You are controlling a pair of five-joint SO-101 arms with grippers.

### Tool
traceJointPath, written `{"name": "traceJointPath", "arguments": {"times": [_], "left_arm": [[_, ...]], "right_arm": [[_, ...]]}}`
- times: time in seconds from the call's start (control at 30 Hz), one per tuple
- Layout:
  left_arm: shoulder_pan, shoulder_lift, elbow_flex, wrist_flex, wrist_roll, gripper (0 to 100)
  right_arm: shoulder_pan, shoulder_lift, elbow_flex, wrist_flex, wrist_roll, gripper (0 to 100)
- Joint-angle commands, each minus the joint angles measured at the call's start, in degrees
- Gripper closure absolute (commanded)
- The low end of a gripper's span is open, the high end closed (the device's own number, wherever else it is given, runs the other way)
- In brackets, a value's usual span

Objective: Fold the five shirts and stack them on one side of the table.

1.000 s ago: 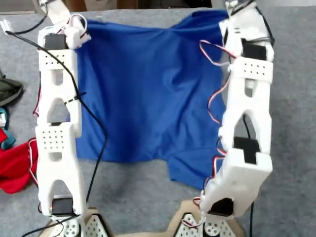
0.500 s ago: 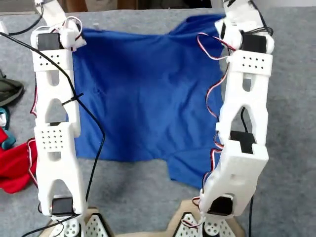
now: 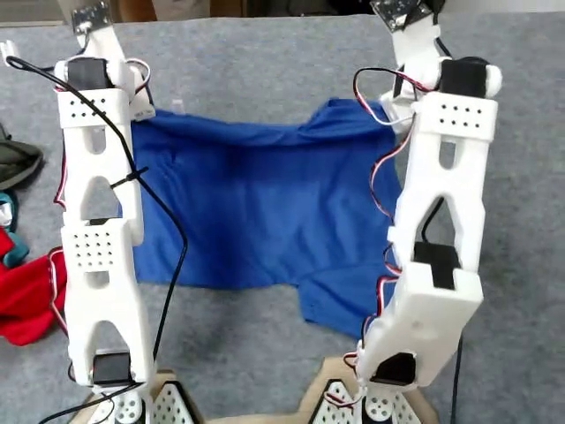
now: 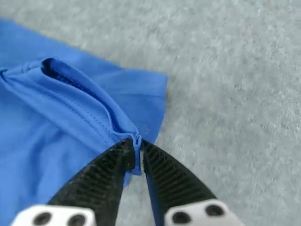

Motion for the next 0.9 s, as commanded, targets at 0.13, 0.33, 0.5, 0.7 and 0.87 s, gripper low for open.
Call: {"name": "traceJointPath", "arguments": {"times": [0.13,0.33,0.5,0.7,0.87], "left_arm": [[-2.90,-1.54,-1.23,1.49,-1.41,98],[-3.08,-3.82,10.81,1.58,-4.84,98],[-1.93,-13.58,27.69,1.41,-7.91,98],[-1.76,-25.19,42.90,1.14,-9.93,98],[-1.76,-29.76,51.87,-2.11,-10.46,98]], "right_arm": [[0.84,-11.03,-3.03,9.49,2.02,99.4],[3.74,-13.76,-2.68,12.84,2.02,99.4],[5.49,-15.60,4.26,12.75,2.20,99.4],[5.41,-22.64,18.59,10.73,4.48,99.4],[5.49,-33.01,36.18,5.10,6.59,99.4]]}}
